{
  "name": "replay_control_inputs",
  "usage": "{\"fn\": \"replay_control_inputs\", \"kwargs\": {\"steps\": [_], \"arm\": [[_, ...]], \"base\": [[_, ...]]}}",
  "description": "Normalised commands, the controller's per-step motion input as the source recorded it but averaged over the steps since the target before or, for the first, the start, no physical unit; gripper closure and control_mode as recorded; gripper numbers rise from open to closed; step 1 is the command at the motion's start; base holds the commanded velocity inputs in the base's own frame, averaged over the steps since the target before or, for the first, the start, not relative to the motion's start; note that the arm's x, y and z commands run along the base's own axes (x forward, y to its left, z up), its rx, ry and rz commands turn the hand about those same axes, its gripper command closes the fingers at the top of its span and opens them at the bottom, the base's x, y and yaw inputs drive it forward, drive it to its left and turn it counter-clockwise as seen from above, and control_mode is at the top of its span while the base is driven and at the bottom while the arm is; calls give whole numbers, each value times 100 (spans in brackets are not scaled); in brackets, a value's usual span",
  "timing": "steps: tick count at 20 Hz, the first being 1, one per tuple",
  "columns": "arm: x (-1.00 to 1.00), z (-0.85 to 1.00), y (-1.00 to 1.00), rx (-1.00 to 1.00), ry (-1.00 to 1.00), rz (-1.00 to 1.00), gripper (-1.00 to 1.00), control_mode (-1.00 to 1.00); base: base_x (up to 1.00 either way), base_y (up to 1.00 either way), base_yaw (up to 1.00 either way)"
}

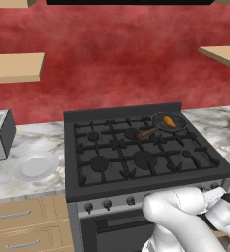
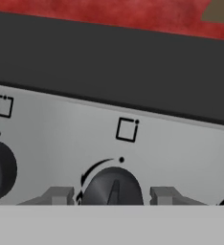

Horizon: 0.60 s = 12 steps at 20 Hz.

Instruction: Pick the croissant and place it on the pan. Then turn on the stove to warm the croissant.

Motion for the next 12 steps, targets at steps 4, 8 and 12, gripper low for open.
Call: {"fn": "replay_control_inputs", "kwargs": {"steps": [4, 8, 12], "arm": [[0, 0, 0, 0, 0, 0, 100, -100], [0, 0, 0, 0, 0, 0, 100, -100], [0, 0, 0, -2, 0, 0, 100, -100]], "base": [[0, 0, 0], [0, 0, 0], [0, 0, 0]]}}
